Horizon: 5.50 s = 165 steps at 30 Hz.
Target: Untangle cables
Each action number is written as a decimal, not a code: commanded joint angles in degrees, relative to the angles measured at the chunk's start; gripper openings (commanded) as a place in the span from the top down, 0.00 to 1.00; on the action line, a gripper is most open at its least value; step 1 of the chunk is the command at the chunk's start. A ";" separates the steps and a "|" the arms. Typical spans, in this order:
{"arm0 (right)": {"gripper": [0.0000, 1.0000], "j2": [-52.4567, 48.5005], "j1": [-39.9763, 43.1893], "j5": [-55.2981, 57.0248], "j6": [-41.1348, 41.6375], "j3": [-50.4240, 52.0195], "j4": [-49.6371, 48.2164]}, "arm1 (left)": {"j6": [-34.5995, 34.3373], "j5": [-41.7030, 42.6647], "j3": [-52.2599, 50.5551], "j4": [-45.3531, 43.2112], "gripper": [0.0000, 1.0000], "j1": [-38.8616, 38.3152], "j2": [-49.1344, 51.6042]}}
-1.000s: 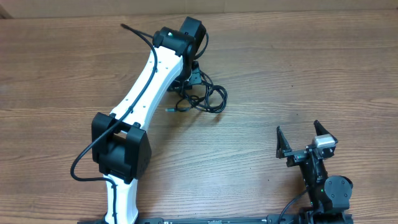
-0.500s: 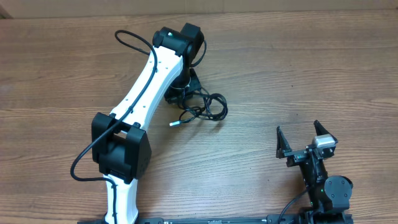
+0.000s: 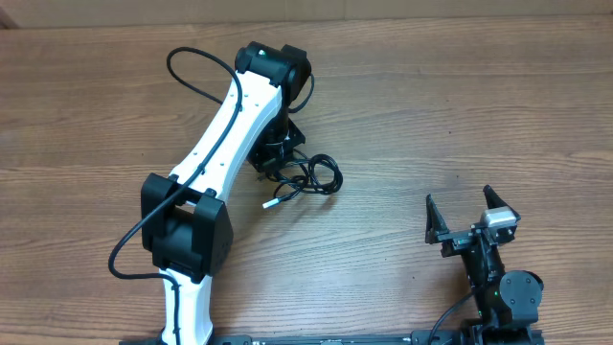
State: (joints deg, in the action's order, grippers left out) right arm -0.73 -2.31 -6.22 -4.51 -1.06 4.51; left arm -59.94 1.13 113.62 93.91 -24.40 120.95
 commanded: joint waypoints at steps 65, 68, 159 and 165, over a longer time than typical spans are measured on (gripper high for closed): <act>0.00 0.55 -0.31 -7.63 15.21 -4.15 4.83 | -17.03 9.14 1.60 2.89 0.96 -0.39 0.11; 0.00 0.35 -0.28 -7.58 15.19 -7.78 9.11 | -17.05 9.16 1.60 2.89 0.96 -0.39 0.11; 0.47 -60.81 -4.44 -43.74 83.97 -33.75 -3.21 | -10.27 30.05 1.62 -22.18 0.95 -6.40 0.11; 0.54 -60.81 -4.44 -42.64 83.97 -33.75 -3.21 | -8.57 30.05 1.60 -21.77 0.96 -6.36 0.13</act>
State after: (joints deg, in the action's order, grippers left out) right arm -61.67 -6.44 -50.30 79.46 -33.45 1.58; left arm -70.59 29.80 113.73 72.01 -30.89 120.95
